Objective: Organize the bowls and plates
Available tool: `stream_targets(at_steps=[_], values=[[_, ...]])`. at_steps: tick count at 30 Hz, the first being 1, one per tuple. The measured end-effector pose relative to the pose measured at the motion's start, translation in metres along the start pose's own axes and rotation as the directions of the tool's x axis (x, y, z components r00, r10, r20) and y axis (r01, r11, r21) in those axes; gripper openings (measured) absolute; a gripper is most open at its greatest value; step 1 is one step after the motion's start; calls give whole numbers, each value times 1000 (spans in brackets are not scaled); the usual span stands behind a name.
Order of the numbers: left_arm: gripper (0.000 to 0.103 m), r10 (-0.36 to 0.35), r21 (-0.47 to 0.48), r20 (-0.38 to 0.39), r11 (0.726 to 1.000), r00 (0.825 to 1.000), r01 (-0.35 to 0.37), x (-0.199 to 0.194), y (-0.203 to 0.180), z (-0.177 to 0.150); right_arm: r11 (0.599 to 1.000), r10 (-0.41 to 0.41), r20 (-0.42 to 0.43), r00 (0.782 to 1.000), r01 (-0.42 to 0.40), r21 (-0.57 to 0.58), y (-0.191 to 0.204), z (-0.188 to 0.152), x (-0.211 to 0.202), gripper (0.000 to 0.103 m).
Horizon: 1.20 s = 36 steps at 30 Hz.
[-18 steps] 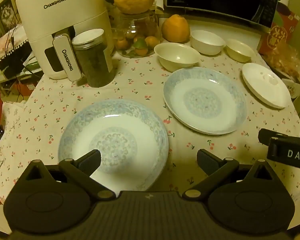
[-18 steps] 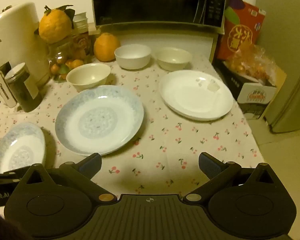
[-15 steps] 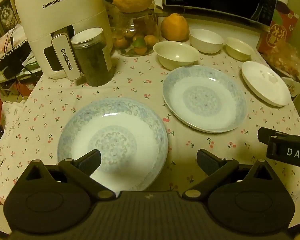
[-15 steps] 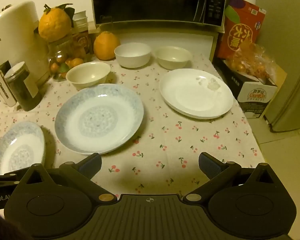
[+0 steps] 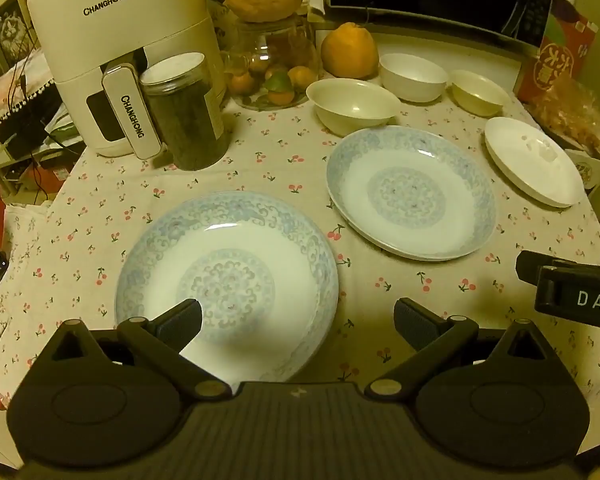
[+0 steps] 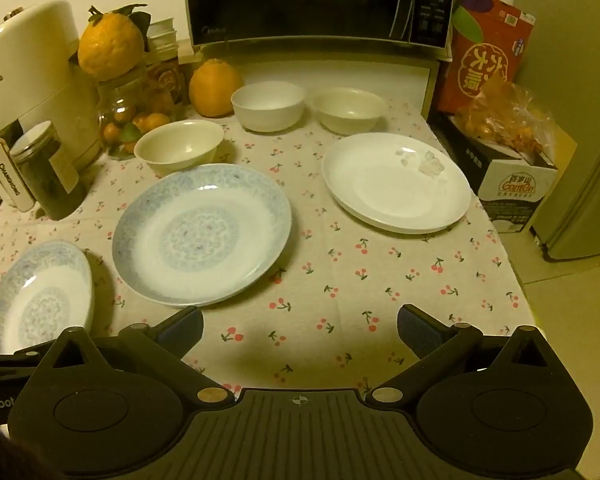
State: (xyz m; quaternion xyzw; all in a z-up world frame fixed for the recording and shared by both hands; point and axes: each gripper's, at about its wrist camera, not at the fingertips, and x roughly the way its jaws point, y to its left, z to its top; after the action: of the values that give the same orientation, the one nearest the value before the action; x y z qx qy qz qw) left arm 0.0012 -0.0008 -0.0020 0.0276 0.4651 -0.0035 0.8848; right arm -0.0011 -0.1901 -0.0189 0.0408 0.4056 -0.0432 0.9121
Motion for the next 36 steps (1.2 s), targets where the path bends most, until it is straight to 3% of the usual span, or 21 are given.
stream_targets(at_steps=[36], values=[[103, 3, 1, 12, 1000, 1000, -3, 1, 0, -2, 1000, 6, 24, 1000, -6, -1, -1, -1, -3, 103]])
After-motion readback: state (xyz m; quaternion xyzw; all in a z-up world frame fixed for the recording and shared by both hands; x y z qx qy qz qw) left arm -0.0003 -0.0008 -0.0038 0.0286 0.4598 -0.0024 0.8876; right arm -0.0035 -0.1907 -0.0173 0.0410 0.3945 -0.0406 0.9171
